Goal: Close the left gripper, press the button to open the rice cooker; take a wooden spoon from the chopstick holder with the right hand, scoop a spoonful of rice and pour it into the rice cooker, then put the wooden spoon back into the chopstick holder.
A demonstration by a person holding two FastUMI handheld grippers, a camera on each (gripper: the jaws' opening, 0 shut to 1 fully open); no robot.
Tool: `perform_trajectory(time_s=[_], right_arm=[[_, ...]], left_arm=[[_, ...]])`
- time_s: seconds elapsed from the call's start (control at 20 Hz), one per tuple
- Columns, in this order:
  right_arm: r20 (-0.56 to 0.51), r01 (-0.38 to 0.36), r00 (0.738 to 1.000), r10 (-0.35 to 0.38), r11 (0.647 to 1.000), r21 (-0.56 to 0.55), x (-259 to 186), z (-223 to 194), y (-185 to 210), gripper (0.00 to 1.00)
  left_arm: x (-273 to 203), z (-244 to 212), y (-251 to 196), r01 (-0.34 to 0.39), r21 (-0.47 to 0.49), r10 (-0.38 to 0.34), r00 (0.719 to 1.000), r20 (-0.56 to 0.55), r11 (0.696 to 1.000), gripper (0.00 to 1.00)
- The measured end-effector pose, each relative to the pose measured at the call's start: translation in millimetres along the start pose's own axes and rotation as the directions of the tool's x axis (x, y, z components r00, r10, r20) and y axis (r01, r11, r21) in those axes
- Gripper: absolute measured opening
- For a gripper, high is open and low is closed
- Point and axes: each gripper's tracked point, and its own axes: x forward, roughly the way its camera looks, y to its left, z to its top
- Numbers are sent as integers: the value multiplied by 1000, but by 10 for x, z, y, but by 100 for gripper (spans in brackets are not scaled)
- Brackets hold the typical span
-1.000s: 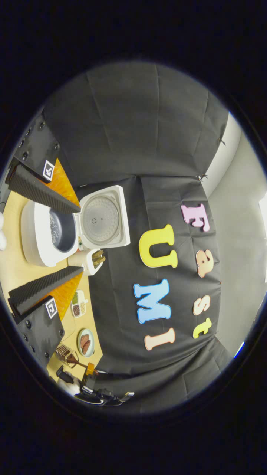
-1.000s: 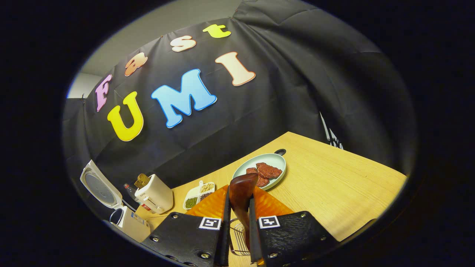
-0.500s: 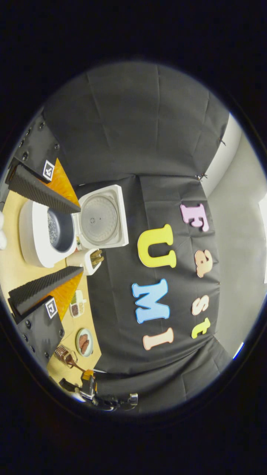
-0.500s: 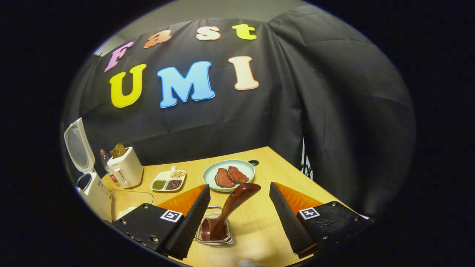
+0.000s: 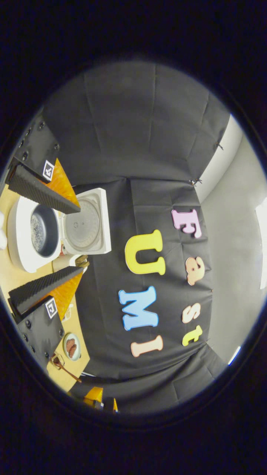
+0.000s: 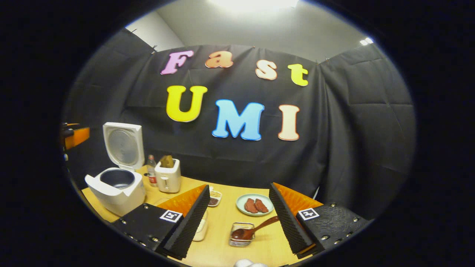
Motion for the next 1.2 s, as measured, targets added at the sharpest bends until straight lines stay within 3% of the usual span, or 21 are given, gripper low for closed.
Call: perform_trajectory(time_s=[0.15,0.35,0.65,0.7,0.9,1.1,1.15,1.2], right_arm=[[-19,-87,996,88,995,50,-214,116,392,98],[-37,-148,988,150,987,62,-313,162,626,98],[-73,-155,984,162,984,83,-366,142,653,98],[-77,-156,984,163,984,83,-376,141,639,98],[-95,-157,982,164,985,78,-420,127,626,98],[-112,-161,979,169,984,77,-458,97,634,98],[-117,-163,978,171,984,75,-461,88,640,98],[-127,-162,977,170,984,70,-464,47,634,98]], left_arm=[[351,417,133,-26,19,25,999,39,999,100],[943,934,223,-38,37,36,998,58,999,100],[1862,1367,267,-40,74,38,999,36,996,100],[2043,1313,227,-16,72,15,1000,14,997,100],[2730,1064,322,-36,82,43,996,-82,996,98],[3268,516,508,-80,90,97,973,-211,993,94],[3384,391,561,-90,87,108,965,-238,992,100],[3450,221,613,-97,84,117,954,-277,992,98]])
